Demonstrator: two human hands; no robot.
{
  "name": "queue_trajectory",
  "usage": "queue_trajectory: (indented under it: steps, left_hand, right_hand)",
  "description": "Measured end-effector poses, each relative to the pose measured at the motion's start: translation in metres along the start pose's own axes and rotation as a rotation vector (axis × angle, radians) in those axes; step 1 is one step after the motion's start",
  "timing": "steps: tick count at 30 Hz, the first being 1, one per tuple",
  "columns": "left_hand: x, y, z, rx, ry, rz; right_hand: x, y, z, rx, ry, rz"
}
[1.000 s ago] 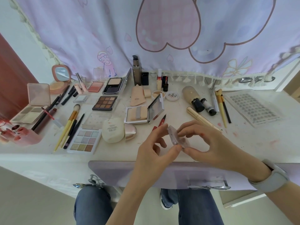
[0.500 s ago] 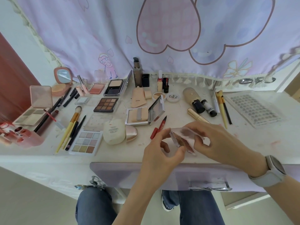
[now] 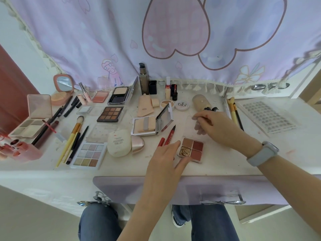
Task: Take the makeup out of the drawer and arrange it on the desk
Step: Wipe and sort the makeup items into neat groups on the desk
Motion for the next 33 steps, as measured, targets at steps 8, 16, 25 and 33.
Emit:
queue_trajectory:
  steps: [8,16,25,33]
  left_hand:
    - [-0.018,-0.028,-0.002,0.282,-0.211,-0.388]
    - [-0.029,-0.027,-0.009,0.296,-0.249,-0.493]
    - [-0.030,-0.026,-0.012,0.319,-0.260,-0.498]
    - [-0.032,-0.026,-0.010,0.343,-0.274,-0.499]
  right_hand:
    - [0.014,0.007,-0.012,-0.156,0.061,0.071]
    - [0.017,-0.006,-0.018,-0.119,0.065,0.005]
    - [-0.010,-0.001,0.025,-0.158,-0.112,0.125]
    - [-0.029,0.007,-0.022,-0.458,0.130,0.318]
Point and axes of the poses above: each hand's wrist, its own x-axis towards the middle knuckle, its own z-axis out of the back of the hand, y = z × x, the point moved 10 cm from there along x, towards the middle knuckle, and after that the axes turned 10 degrees about x, right-handed, at the moved point
